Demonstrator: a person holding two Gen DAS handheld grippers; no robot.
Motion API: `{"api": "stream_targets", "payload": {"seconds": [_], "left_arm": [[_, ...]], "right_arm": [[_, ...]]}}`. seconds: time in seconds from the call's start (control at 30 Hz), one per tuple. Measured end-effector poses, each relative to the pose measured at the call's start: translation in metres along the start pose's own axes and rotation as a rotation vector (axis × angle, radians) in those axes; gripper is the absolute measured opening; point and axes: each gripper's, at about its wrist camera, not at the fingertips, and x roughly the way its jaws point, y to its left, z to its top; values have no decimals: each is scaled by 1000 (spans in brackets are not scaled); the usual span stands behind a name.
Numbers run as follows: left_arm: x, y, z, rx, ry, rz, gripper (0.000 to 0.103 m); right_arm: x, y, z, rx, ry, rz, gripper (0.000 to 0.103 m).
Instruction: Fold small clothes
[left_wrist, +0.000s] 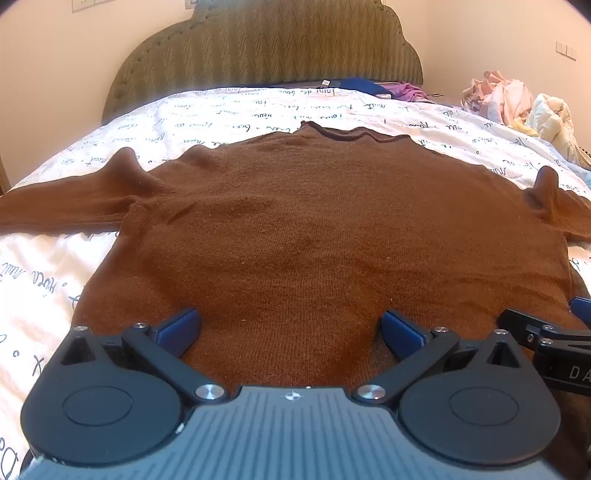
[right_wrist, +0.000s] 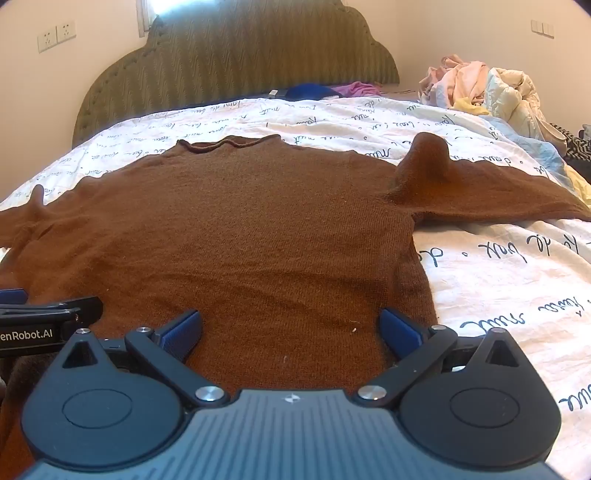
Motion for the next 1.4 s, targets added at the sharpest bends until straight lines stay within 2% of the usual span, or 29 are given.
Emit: {"api": "stream_targets", "payload": {"seconds": [1.4], "left_arm": [[-2,-2,0,5,-2,1,103]], "right_arm": [[-1,2,1,-13,6,-12,103]]}}
